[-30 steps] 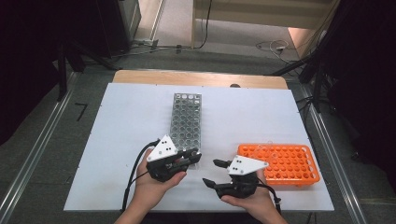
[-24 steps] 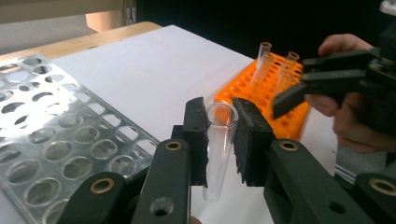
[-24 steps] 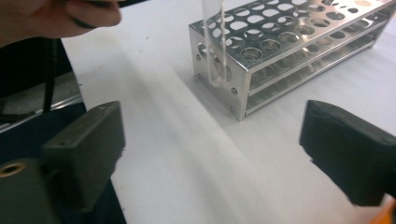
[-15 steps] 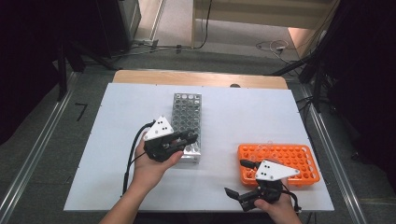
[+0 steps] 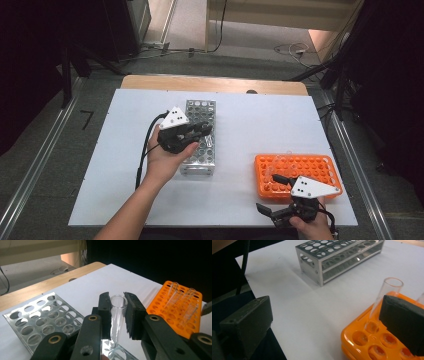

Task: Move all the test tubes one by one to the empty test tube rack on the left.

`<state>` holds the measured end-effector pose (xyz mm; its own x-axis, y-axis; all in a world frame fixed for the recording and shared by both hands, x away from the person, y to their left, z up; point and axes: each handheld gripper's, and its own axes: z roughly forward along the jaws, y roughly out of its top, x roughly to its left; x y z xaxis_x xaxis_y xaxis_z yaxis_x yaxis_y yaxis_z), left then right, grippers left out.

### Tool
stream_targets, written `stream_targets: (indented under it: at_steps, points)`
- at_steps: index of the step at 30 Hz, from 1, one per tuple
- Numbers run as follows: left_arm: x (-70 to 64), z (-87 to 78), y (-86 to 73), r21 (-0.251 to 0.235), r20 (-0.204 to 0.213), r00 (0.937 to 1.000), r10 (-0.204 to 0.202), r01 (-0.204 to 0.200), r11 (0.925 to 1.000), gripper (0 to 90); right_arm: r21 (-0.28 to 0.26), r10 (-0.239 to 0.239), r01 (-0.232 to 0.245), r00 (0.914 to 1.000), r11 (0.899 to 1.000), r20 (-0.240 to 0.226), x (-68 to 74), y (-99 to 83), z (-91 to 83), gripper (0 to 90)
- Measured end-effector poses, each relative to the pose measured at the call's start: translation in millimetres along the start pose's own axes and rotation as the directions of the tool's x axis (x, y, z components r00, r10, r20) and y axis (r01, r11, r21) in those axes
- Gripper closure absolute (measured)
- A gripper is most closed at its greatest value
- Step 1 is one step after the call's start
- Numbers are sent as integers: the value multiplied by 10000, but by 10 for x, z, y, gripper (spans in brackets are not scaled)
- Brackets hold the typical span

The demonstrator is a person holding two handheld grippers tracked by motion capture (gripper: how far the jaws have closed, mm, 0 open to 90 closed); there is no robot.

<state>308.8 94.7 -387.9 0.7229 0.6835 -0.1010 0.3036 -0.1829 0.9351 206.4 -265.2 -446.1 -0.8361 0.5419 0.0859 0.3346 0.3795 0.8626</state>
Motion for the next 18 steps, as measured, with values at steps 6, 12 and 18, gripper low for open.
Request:
stream_targets:
  at_steps: [6,12,18]
  points:
    - [112,87,69,-102,-264,9996,-17,14,9999,751,2,109,-109,9999,9999,52,-30,-38,-21,0]
    - [232,187,152,-196,-452,9990,25,-34,9998,751,5,147,-147,9998,9999,128,-58,-51,-25,0]
    - [340,325,237,-395,-684,9976,148,-176,9991,752,-20,206,-206,9996,9998,206,-70,-58,-34,0]
